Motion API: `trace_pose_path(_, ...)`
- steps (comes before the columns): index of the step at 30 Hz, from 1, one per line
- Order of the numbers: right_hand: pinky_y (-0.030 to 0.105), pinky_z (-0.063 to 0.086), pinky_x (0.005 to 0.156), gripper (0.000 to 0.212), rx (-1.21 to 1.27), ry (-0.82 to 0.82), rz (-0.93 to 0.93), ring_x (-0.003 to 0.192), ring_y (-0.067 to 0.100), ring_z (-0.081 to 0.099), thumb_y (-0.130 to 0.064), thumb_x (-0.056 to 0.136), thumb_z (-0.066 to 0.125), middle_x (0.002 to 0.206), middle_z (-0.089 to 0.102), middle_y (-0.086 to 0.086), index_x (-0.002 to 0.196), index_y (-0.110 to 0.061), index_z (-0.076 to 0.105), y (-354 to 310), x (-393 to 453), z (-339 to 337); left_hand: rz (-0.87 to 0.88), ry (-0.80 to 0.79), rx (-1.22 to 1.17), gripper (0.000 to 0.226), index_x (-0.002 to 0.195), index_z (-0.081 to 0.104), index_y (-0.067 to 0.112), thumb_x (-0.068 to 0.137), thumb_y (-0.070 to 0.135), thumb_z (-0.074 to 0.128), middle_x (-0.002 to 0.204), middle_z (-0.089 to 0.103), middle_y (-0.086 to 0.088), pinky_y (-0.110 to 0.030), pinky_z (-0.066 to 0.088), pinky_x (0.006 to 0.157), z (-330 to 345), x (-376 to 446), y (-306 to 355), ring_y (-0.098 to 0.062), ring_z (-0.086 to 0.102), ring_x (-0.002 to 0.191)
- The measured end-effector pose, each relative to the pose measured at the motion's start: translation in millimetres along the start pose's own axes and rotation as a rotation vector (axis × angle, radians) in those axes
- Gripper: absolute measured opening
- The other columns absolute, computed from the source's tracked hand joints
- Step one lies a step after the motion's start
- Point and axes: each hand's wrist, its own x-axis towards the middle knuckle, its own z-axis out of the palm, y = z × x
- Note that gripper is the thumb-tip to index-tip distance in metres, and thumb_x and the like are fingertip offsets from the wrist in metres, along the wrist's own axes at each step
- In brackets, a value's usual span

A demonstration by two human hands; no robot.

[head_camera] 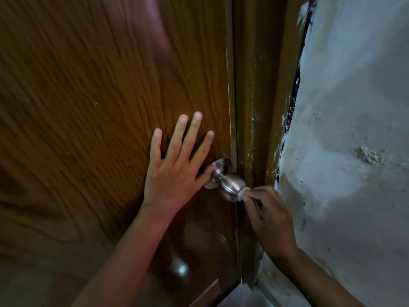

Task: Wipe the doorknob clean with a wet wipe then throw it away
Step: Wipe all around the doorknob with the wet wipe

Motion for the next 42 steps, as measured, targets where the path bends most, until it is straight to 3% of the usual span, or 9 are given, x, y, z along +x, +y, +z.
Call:
trace_pose_path(5,0.008,0.041,0.069,0.008,0.097,-0.028,0.076,0.078,0.002,0.054,-0.003,0.078,0.067,0.081,0.065,0.007,0.085,-0.006,0.068,-1.3,-15.5,6.3,0.004,-0.006,0.011,0.058,0.138,0.038,0.022,0.092,0.056,0.03,0.147,0.022,-0.01,-0.05,0.02,0.105,-0.1,0.1,-0.8,-0.028,0.025,0.134)
trace_pose_path(8,0.002,0.039,0.074,0.01,0.118,-0.067,0.021,0.084,-0.005,0.053,-0.004,0.079,0.064,0.086,0.063,0.0,0.087,-0.006,0.068,-7.2,-11.2,4.0,0.009,-0.009,0.023,0.057,0.139,0.037,0.022,0.093,0.055,0.027,0.148,0.021,-0.01,-0.05,0.019,0.105,0.3,-0.4,-0.4,-0.028,0.025,0.134)
trace_pose_path(14,-0.003,0.036,0.069,0.014,0.176,0.102,0.115,0.084,-0.02,0.051,-0.008,0.082,0.059,0.084,0.057,-0.006,0.093,-0.006,0.067,-2.4,4.7,-0.5,0.004,-0.01,0.01,0.058,0.139,0.037,0.022,0.093,0.056,0.028,0.148,0.021,-0.01,-0.05,0.019,0.105,0.6,-0.3,0.3,-0.028,0.024,0.134)
trace_pose_path(21,0.013,0.048,0.065,0.01,0.283,-0.111,0.257,0.082,0.001,0.06,-0.01,0.08,0.067,0.084,0.065,-0.01,0.083,-0.02,0.068,1.9,-15.3,8.7,-0.001,-0.011,-0.008,0.058,0.14,0.036,0.022,0.093,0.056,0.027,0.148,0.022,-0.01,-0.051,0.018,0.105,1.2,-0.5,-0.2,-0.028,0.025,0.134)
trace_pose_path(28,0.006,0.046,0.067,0.021,0.354,0.131,0.227,0.079,-0.004,0.062,-0.009,0.081,0.063,0.085,0.065,-0.013,0.088,-0.028,0.063,-5.2,-2.3,-5.0,-0.006,-0.01,-0.023,0.057,0.139,0.037,0.022,0.093,0.055,0.029,0.148,0.022,-0.009,-0.051,0.019,0.105,1.5,-0.3,-0.4,-0.028,0.025,0.134)
trace_pose_path(31,0.003,0.044,0.067,0.016,0.345,0.087,0.25,0.081,-0.008,0.06,-0.014,0.083,0.06,0.086,0.063,-0.014,0.093,-0.027,0.062,-8.5,17.3,-4.7,0.003,-0.018,-0.028,0.055,0.14,0.035,0.021,0.094,0.052,0.031,0.151,0.023,-0.01,-0.051,0.017,0.106,1.7,-1.8,0.1,-0.029,0.024,0.134)
trace_pose_path(33,0.001,0.041,0.067,0.017,0.242,0.018,0.211,0.08,-0.011,0.056,-0.011,0.086,0.059,0.084,0.059,-0.011,0.099,-0.019,0.065,-11.2,29.6,-1.4,0.013,-0.014,-0.01,0.051,0.14,0.033,0.021,0.096,0.046,0.034,0.152,0.023,-0.009,-0.051,0.017,0.107,3.1,-3.7,0.6,-0.029,0.024,0.135)
trace_pose_path(36,0.005,0.038,0.067,0.018,0.098,-0.064,0.089,0.074,-0.003,0.05,-0.01,0.088,0.056,0.086,0.052,-0.001,0.1,-0.006,0.068,-16.6,40.7,0.1,0.019,0.002,0.001,0.048,0.141,0.032,0.021,0.096,0.039,0.039,0.151,0.021,-0.007,-0.051,0.017,0.107,5.1,-5.5,0.3,-0.028,0.024,0.135)
trace_pose_path(42,0.033,0.045,0.061,0.026,-0.119,-0.184,-0.204,0.074,0.024,0.054,-0.02,0.085,0.052,0.079,0.061,0.014,0.093,-0.003,0.07,-27.0,38.4,-7.2,0.037,-0.021,0.01,0.049,0.144,0.026,0.019,0.098,0.033,0.032,0.153,0.016,-0.006,-0.05,0.012,0.109,6.9,-16.0,1.3,-0.028,0.02,0.137)
